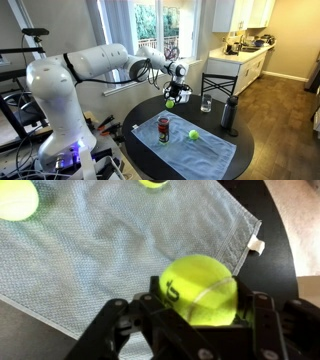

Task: Pick the tennis ball to the left and place it in the cylindrical container

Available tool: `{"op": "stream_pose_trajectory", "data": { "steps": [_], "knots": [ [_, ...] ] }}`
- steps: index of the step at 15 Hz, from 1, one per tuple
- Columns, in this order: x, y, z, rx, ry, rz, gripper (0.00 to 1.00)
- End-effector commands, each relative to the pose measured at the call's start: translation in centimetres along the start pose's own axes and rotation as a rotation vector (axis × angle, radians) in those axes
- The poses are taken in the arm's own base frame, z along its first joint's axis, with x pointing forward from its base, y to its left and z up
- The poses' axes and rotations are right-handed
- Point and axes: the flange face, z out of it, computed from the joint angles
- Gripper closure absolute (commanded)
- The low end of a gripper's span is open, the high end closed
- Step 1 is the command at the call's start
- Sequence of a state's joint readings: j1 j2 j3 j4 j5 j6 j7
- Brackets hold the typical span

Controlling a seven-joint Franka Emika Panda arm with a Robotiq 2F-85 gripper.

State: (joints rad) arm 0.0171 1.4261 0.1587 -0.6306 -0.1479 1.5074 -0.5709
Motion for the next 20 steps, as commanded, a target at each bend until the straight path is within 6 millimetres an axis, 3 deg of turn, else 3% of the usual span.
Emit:
{"op": "stream_pose_trajectory", "data": {
  "steps": [1, 5, 9, 15, 16, 20],
  "knots": [
    [-0.5, -2.9, -1.6, 0.07, -0.073, -0.088, 0.57],
    [-0.9, -5.0, -1.8, 0.112, -0.147, -0.143, 0.57],
    [-1.5, -3.5, -1.6, 0.087, -0.142, -0.048, 0.57],
    [-2.4, -1.5, -1.9, 0.073, -0.112, -0.047, 0.57],
    [-1.7, -1.8, -1.1, 0.073, -0.119, -0.047, 0.32],
    [-2.0, -1.4, -1.2, 0.076, -0.115, -0.041, 0.32]
  ]
}}
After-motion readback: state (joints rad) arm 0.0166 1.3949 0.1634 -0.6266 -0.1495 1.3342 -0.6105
